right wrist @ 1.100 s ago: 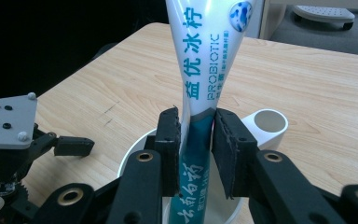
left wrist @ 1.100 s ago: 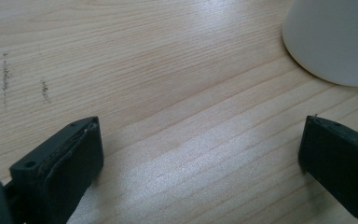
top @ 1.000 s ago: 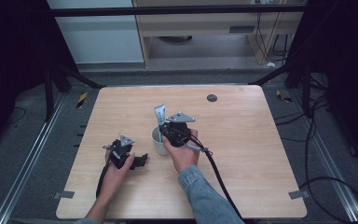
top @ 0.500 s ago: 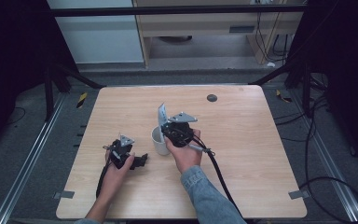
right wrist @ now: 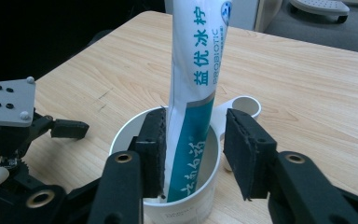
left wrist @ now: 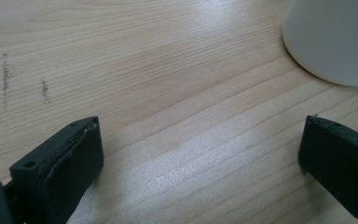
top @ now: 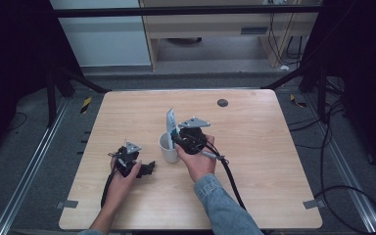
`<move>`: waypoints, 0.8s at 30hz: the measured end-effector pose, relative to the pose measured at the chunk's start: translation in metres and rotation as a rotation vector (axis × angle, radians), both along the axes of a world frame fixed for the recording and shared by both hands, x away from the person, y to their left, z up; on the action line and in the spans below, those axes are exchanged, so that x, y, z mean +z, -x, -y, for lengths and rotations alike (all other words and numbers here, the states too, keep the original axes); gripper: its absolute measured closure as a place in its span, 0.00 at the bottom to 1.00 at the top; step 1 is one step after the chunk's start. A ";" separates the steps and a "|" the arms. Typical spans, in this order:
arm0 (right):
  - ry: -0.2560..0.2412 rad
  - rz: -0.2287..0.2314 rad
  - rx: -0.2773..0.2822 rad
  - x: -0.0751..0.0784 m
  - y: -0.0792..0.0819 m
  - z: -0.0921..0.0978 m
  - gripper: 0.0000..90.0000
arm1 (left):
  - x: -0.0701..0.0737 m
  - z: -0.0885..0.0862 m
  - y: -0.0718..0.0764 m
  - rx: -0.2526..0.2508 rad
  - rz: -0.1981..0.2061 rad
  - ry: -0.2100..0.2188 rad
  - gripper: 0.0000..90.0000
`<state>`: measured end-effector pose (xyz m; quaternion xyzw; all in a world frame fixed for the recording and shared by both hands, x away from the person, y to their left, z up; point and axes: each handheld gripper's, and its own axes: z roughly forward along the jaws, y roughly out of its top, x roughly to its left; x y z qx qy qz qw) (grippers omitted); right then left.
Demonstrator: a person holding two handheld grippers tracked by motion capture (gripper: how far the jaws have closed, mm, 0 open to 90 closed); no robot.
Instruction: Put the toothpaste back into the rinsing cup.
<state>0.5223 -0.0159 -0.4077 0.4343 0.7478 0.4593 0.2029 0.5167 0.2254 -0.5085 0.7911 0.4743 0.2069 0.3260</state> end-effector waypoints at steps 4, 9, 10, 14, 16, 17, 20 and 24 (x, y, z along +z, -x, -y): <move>0.012 -0.006 0.003 0.002 0.000 0.003 0.60 | 0.000 0.000 0.000 0.000 0.000 0.000 0.00; 0.032 -0.012 0.010 0.003 0.000 0.008 0.54 | 0.000 0.000 0.000 0.000 0.000 0.000 0.00; 0.040 -0.019 0.006 0.004 -0.001 0.010 0.52 | 0.000 0.000 0.000 0.001 0.000 0.001 0.00; 0.051 -0.015 -0.002 0.007 -0.003 0.017 0.46 | 0.000 0.000 0.000 0.001 0.000 0.000 0.00; 0.055 -0.017 -0.004 0.009 -0.004 0.021 0.43 | 0.000 0.000 0.000 0.000 0.000 0.001 0.00; 0.055 -0.017 -0.004 0.009 -0.004 0.021 0.43 | 0.000 0.000 0.000 0.000 0.000 0.001 0.00; 0.069 -0.024 0.007 0.013 -0.006 0.029 0.36 | 0.000 0.001 -0.001 0.001 -0.001 0.000 0.00; 0.075 -0.025 0.015 0.014 -0.007 0.034 0.32 | 0.000 0.001 -0.002 -0.003 -0.002 -0.005 0.00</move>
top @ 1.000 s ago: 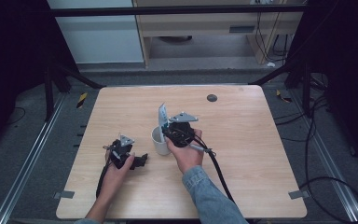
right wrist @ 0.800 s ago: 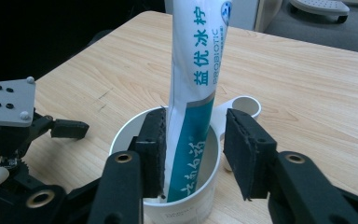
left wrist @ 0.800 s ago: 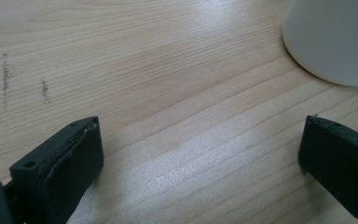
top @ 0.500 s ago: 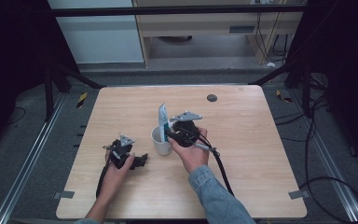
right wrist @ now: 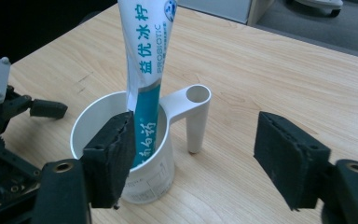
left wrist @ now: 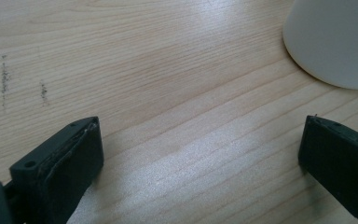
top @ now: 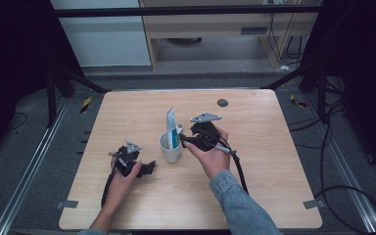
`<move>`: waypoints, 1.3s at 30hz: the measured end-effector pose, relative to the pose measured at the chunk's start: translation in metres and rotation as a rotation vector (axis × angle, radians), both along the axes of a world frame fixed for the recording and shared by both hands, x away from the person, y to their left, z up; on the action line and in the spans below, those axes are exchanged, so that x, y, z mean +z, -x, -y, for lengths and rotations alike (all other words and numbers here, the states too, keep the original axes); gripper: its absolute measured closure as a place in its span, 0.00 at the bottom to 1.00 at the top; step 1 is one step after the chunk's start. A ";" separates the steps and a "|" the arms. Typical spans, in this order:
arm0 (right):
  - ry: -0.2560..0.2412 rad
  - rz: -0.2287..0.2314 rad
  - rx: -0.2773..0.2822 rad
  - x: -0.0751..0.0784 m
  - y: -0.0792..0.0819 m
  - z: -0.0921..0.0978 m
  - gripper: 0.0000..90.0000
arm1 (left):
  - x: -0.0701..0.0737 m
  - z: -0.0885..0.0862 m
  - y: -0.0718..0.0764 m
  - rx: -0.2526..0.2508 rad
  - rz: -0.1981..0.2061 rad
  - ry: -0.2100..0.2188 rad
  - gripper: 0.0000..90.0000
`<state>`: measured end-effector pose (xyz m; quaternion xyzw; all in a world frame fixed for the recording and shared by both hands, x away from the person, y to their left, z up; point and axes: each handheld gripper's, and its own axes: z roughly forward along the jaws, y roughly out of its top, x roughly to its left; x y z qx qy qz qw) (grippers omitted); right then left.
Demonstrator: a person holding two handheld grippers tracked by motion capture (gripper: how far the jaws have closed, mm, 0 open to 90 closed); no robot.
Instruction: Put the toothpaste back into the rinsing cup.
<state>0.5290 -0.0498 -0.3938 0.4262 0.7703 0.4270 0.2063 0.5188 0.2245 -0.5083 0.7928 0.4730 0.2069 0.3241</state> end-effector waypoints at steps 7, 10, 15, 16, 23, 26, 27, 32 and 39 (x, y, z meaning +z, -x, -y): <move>0.054 -0.047 0.014 -0.001 -0.003 0.015 0.18 | 0.000 0.001 0.000 0.002 0.003 0.003 0.00; 0.069 -0.041 0.013 0.000 -0.003 0.021 0.14 | 0.000 0.001 0.000 0.003 0.003 0.004 0.00; 0.073 -0.030 0.013 0.004 -0.004 0.030 0.11 | 0.000 0.000 0.000 -0.001 0.000 0.001 0.00; 0.079 -0.024 0.011 0.005 -0.004 0.034 0.09 | 0.000 0.000 0.000 -0.001 0.000 0.001 0.00; 0.102 -0.026 -0.004 0.002 -0.004 0.051 0.09 | 0.000 0.001 0.000 0.000 0.001 0.002 0.00; 0.119 -0.030 -0.022 0.000 -0.005 0.062 0.12 | 0.000 0.001 0.000 0.000 0.001 0.001 0.00; 0.123 -0.028 -0.031 -0.001 -0.006 0.066 0.13 | 0.000 0.001 0.000 0.000 0.001 0.001 0.00; 0.146 -0.056 -0.056 -0.006 -0.008 0.086 0.15 | 0.000 0.001 0.000 0.000 0.000 0.001 0.00; 0.175 -0.046 -0.070 -0.016 -0.007 0.106 0.15 | 0.000 0.001 0.000 0.000 0.000 0.002 0.00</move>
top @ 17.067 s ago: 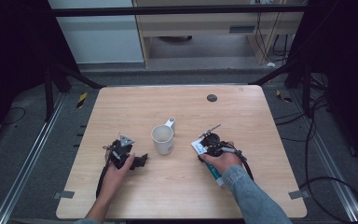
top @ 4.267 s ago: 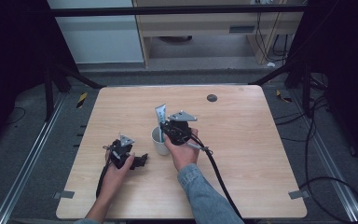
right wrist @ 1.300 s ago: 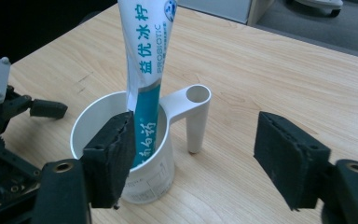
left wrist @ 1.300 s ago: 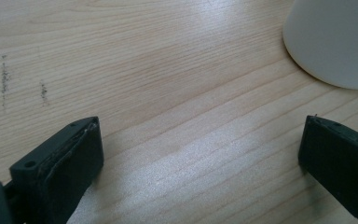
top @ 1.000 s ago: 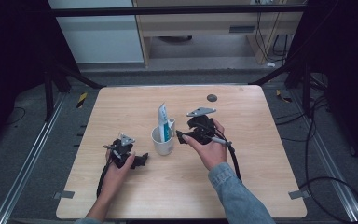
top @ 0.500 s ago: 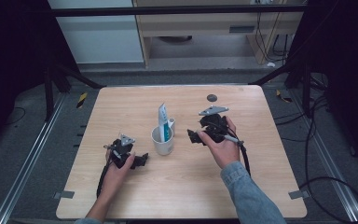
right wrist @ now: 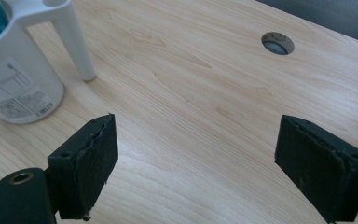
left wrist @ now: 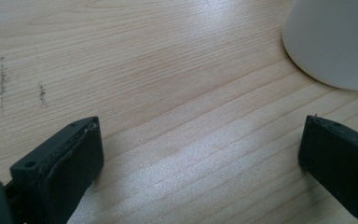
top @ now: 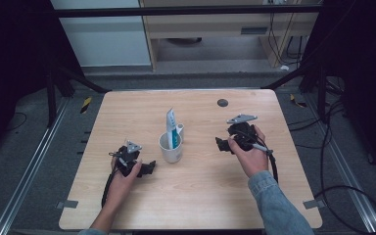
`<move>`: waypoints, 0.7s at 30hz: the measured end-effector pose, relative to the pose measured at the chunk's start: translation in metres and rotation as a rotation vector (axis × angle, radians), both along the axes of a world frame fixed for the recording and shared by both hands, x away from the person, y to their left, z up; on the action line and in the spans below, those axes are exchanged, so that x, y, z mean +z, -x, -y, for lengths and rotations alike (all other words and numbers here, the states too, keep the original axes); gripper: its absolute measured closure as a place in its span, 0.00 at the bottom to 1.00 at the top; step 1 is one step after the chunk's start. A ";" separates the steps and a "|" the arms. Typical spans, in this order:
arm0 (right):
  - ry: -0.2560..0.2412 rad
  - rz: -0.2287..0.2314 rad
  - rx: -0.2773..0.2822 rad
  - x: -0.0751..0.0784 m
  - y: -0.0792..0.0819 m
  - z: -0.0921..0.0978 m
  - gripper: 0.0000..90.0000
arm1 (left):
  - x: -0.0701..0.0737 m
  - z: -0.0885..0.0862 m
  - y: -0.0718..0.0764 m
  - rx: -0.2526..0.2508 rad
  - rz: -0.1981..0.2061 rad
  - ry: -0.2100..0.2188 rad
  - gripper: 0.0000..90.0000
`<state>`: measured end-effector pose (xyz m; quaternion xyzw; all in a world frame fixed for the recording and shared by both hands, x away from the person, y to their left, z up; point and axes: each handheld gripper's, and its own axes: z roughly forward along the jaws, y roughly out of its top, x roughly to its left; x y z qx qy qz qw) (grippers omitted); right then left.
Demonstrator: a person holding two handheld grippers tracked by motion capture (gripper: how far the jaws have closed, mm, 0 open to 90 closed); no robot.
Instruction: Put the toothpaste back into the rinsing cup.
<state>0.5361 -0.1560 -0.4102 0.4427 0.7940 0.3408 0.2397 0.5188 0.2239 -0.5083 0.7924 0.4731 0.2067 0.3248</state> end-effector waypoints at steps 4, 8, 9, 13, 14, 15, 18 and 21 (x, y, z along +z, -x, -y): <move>0.007 0.011 -0.013 -0.008 0.000 0.011 0.15 | 0.000 0.000 0.000 -0.002 -0.001 -0.002 0.00; -0.008 0.019 -0.030 -0.020 0.001 0.023 0.15 | 0.000 0.000 0.000 -0.001 -0.001 -0.002 0.00; -0.005 0.015 -0.036 -0.023 0.001 0.025 0.15 | 0.000 0.000 0.000 0.000 0.000 0.000 0.00; -0.001 -0.008 -0.046 -0.035 0.001 0.033 0.14 | 0.000 0.000 0.000 -0.002 -0.001 -0.002 0.00; -0.001 -0.008 -0.046 -0.035 0.001 0.033 0.14 | 0.000 0.000 0.000 -0.002 -0.001 -0.002 0.00; -0.008 -0.030 -0.052 -0.041 0.000 0.037 0.14 | 0.000 0.000 0.000 -0.002 -0.001 -0.002 0.00; -0.002 -0.043 -0.056 -0.048 0.000 0.041 0.14 | 0.000 0.000 0.000 -0.002 -0.001 -0.002 0.00; -0.003 -0.068 -0.063 -0.060 0.000 0.047 0.15 | 0.000 0.000 0.000 -0.001 -0.001 -0.002 0.00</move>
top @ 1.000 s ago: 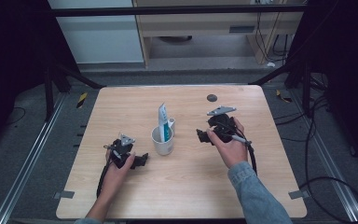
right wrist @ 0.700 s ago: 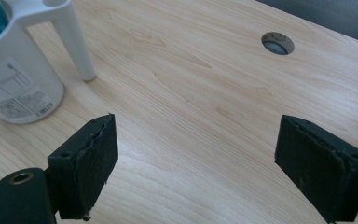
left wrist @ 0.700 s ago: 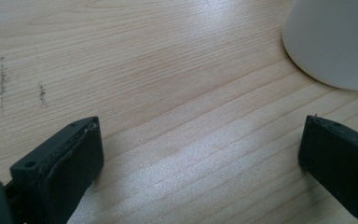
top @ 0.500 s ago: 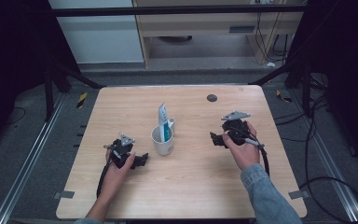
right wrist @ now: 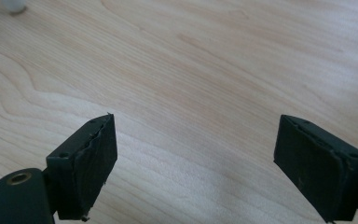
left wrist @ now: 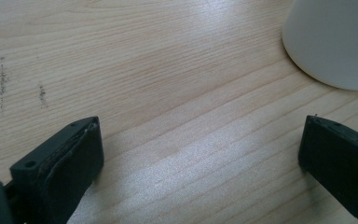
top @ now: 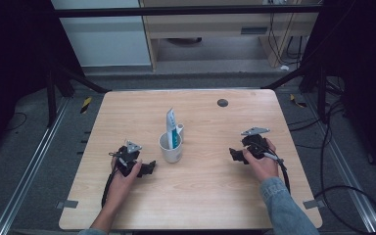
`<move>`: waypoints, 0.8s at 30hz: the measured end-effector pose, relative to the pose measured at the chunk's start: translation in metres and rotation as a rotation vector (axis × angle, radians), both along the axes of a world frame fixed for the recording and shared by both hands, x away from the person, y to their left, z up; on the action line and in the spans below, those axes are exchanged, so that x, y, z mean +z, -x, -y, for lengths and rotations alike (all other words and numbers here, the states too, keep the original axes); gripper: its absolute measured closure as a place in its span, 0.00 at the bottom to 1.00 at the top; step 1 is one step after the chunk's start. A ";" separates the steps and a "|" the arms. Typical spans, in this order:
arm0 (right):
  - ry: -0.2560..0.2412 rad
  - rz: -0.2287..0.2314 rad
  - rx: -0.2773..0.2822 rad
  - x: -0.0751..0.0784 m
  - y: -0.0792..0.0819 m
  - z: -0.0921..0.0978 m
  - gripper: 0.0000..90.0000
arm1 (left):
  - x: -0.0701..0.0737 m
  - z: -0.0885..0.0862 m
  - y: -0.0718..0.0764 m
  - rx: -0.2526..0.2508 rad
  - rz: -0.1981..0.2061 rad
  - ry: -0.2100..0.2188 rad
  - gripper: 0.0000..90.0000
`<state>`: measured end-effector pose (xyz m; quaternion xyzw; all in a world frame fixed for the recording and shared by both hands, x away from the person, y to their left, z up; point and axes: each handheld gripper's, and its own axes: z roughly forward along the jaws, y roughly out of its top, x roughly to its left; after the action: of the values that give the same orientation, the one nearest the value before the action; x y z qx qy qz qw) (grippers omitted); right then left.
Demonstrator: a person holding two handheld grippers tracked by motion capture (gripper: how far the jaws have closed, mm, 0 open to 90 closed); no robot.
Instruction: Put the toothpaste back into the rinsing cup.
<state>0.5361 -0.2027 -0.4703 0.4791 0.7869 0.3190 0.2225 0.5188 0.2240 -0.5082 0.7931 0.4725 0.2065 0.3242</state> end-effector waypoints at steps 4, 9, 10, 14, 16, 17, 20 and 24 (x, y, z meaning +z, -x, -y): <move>-0.002 -0.013 -0.004 -0.008 0.000 0.003 0.15 | 0.000 0.000 0.000 0.000 0.000 0.000 0.00; -0.030 -0.031 -0.020 -0.021 -0.002 0.009 0.16 | 0.000 0.000 0.000 0.000 0.000 0.000 0.00; -0.028 -0.026 -0.022 -0.022 -0.003 0.011 0.16 | 0.000 0.000 0.000 0.000 0.000 0.000 0.00; -0.038 -0.029 -0.039 -0.025 -0.006 0.016 0.16 | 0.000 0.000 0.000 0.000 0.000 0.000 0.00; -0.041 -0.029 -0.041 -0.026 -0.007 0.017 0.16 | 0.000 0.000 0.000 0.000 0.000 0.000 0.00; -0.043 -0.029 -0.044 -0.027 -0.007 0.017 0.16 | 0.000 0.000 0.000 0.000 0.000 0.000 0.00; -0.042 -0.035 -0.048 -0.030 -0.008 0.018 0.16 | 0.000 0.000 0.000 0.000 0.000 0.000 0.00; -0.047 -0.029 -0.059 -0.035 -0.009 0.019 0.16 | 0.000 0.000 0.000 0.000 0.000 0.000 0.00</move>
<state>0.5450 -0.2220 -0.5050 0.5116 0.7680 0.3236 0.2091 0.5188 0.2240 -0.5082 0.7932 0.4724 0.2066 0.3241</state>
